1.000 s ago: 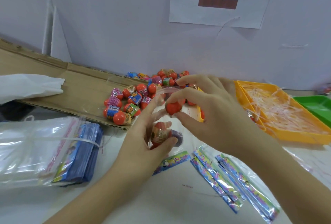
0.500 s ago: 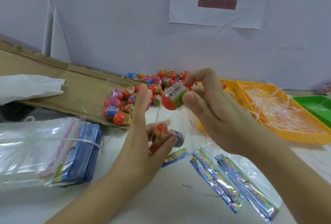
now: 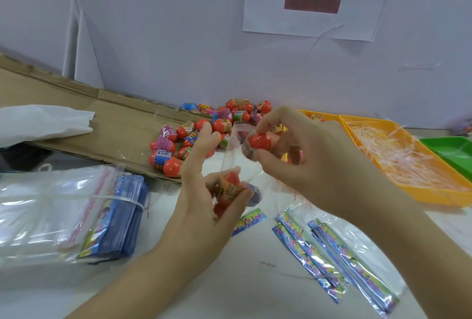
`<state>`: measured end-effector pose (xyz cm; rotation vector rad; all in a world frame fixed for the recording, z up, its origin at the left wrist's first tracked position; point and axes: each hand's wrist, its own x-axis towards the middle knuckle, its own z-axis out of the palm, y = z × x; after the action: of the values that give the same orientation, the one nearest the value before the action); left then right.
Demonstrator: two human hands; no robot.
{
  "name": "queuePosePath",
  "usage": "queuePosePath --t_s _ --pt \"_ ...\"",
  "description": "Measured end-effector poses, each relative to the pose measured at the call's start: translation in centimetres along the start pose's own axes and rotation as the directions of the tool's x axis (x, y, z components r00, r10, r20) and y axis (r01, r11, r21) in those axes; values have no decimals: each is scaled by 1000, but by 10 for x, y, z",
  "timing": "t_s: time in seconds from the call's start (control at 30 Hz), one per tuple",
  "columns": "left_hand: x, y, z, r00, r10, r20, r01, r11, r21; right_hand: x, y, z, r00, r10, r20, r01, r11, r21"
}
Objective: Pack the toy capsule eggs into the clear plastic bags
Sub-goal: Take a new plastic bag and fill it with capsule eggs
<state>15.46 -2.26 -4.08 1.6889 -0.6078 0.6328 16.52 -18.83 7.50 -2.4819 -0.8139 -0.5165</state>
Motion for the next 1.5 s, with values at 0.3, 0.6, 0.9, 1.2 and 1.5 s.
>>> queuePosePath --t_s 0.3,0.6,0.9,1.2,1.5 --pt "4 8 1 999 -49 -21 47 995 -92 -1 -4 3 977 -64 201 103 976 -191" --pt "17 16 -1 932 -355 -68 282 833 -476 0 23 31 939 287 192 -344 749 566" --pt "23 17 -4 831 -556 28 465 666 -583 0 20 47 919 253 301 -383 400 833" --pt "23 20 -6 815 -576 -64 428 673 -604 0 13 44 914 315 258 -385 463 799" --pt "19 25 0 882 -451 -140 358 832 -424 -3 10 40 885 63 -461 33 980 197"
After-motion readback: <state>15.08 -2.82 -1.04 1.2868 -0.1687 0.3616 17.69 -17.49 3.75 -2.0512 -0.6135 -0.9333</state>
